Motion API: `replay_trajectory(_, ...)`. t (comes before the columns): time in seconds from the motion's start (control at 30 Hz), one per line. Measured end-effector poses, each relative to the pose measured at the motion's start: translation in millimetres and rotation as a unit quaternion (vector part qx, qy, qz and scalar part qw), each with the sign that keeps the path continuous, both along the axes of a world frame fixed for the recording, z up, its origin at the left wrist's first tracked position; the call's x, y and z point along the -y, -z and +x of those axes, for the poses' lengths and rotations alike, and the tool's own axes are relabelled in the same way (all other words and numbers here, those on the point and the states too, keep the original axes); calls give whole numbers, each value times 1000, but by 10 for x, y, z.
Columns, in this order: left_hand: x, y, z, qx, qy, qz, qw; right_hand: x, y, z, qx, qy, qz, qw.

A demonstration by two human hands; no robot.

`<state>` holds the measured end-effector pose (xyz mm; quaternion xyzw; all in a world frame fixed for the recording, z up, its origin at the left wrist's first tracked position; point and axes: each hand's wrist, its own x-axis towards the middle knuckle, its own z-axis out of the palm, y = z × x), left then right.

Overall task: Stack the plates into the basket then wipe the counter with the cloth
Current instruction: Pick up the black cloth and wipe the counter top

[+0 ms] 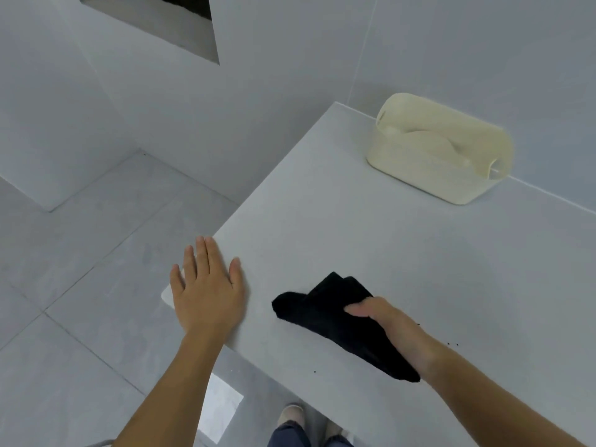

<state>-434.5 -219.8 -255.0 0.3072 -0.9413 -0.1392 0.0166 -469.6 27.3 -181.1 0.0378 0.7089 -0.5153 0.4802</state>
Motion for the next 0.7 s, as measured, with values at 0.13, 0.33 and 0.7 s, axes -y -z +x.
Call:
replay_trajectory(0.13,11,18,-2,4,2,-4,1000,365,-92,97,-181,24,22,983)
replay_trajectory(0.33,22,48,6,4,4,-6,1000,886,298,765,-482,-187,309,798)
replay_trajectory(0.7,-220,-120,54,-50,99,-17,994,898,457,651,-531,-169,349,753)
